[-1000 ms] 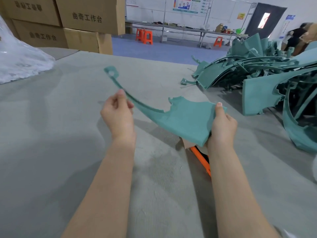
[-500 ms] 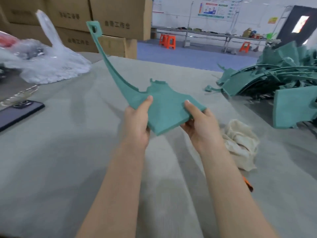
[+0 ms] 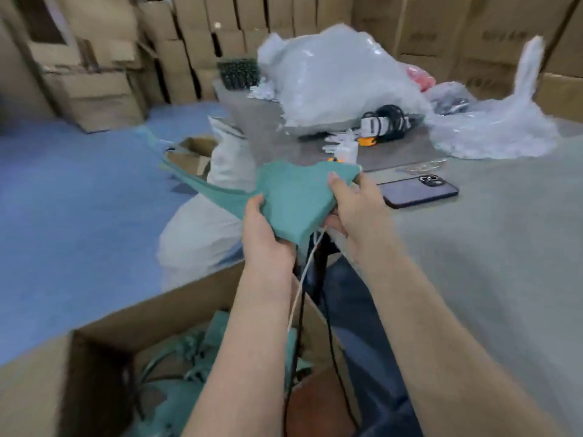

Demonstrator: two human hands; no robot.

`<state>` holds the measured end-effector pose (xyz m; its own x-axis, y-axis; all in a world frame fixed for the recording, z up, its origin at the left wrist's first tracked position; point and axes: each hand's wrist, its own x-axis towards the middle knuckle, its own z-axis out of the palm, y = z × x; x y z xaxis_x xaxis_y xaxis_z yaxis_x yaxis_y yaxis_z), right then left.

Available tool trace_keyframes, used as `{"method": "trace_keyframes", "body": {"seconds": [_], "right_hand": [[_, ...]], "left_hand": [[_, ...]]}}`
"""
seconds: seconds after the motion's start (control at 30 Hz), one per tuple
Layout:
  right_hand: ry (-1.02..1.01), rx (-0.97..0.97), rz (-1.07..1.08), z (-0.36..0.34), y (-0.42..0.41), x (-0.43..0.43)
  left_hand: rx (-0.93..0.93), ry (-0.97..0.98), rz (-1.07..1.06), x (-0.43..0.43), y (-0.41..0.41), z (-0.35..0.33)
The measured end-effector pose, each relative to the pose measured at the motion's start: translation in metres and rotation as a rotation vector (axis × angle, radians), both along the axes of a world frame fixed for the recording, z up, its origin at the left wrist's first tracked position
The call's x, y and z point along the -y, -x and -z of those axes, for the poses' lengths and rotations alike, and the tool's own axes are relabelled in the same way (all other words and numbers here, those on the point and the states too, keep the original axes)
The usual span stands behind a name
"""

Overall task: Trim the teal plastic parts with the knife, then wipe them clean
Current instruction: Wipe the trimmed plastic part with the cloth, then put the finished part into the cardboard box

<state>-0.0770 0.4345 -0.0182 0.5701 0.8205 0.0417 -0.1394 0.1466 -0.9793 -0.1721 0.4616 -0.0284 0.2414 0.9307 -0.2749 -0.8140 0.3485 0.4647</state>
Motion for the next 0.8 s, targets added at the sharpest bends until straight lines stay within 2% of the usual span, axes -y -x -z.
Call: {"method": "trace_keyframes", "body": {"seconds": [0.13,0.23,0.27,0.37,0.5,0.6,0.7,0.8], "right_hand": [[0.169,0.161,-0.138,0.038,0.056,-0.043],[0.323,0.472,-0.288,0.071,0.071,-0.047],[0.363,0.507,-0.328,0.079,0.072,-0.044],[0.455,0.442,-0.38,0.092,0.07,-0.033],[0.414,0.321,-0.321,0.081,0.057,-0.015],[0.252,0.162,-0.216,0.053,0.036,0.005],[0.125,0.114,-0.061,0.019,-0.005,0.036],[0.031,0.113,0.159,-0.012,-0.059,0.091]], "left_hand": [[-0.049,0.21,-0.176,-0.026,0.061,0.049],[-0.104,0.432,-0.145,-0.026,0.078,0.093],[-0.115,0.494,-0.109,-0.022,0.078,0.103],[-0.169,0.58,-0.036,-0.014,0.069,0.116],[-0.138,0.4,-0.048,-0.015,0.044,0.098],[-0.144,0.195,-0.046,-0.005,0.012,0.06],[-0.207,-0.023,0.041,0.022,-0.035,0.015],[-0.176,-0.196,0.207,0.069,-0.095,-0.025]]}}
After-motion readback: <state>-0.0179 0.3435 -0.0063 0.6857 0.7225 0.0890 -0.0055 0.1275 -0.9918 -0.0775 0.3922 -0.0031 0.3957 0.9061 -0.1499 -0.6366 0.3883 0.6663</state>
